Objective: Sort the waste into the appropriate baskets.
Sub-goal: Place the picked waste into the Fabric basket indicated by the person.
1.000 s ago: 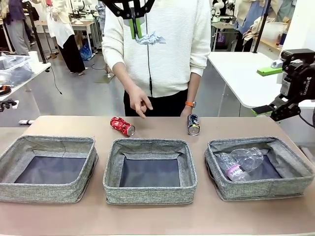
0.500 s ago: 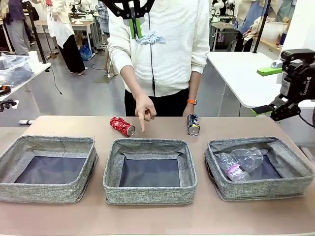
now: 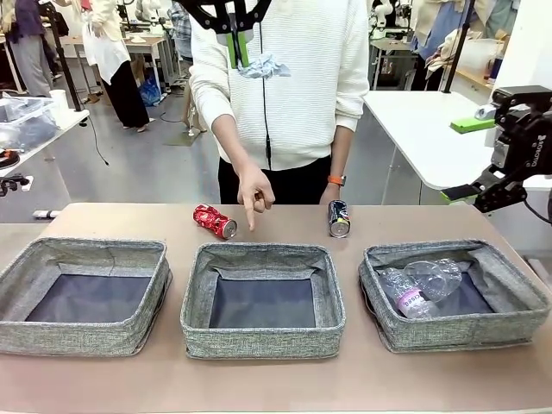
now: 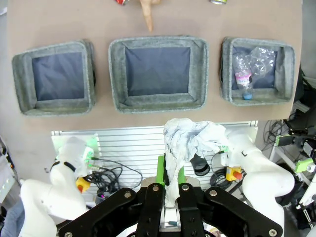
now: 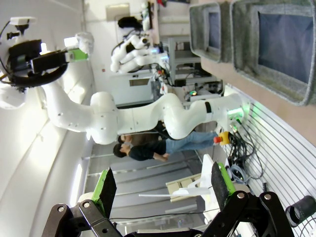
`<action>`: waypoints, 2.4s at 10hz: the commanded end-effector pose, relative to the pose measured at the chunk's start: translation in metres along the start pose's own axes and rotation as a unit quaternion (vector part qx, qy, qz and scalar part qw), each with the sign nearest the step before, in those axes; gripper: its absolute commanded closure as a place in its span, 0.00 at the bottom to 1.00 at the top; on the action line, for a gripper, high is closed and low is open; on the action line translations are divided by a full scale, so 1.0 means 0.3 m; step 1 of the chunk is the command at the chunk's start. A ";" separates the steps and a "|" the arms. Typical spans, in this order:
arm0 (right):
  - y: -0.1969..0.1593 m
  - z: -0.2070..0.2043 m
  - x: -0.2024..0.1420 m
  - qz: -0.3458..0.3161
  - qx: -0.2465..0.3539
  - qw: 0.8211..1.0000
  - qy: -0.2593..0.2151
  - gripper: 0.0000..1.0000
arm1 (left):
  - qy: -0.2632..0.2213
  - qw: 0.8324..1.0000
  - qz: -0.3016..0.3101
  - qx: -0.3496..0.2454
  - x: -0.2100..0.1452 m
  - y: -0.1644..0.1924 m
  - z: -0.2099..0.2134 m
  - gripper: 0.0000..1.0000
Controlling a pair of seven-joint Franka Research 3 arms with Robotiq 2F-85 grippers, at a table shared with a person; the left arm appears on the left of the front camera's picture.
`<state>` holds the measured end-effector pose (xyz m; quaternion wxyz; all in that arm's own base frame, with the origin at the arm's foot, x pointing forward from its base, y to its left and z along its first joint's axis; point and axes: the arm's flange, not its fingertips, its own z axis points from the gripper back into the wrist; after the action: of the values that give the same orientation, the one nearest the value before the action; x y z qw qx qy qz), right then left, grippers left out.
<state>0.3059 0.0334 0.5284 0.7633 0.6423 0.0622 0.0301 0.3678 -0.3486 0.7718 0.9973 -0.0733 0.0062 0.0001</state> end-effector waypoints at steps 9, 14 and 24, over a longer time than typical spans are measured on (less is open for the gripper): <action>0.009 -0.002 0.006 0.013 0.010 1.000 0.001 0.00 | 0.038 0.999 0.031 0.001 -0.097 0.153 -0.883 0.94; 0.009 -0.002 0.006 0.013 0.010 1.000 0.001 0.00 | 0.058 0.998 0.024 -0.004 -0.019 0.144 -1.069 0.94; 0.009 -0.002 0.006 0.013 0.010 1.000 0.001 0.00 | 0.049 0.998 0.029 -0.017 0.003 0.150 -1.041 0.00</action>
<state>0.3058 0.0335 0.5283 0.7633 0.6423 0.0624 0.0303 0.3669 -0.3547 0.4519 0.9950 -0.0790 0.0542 0.0287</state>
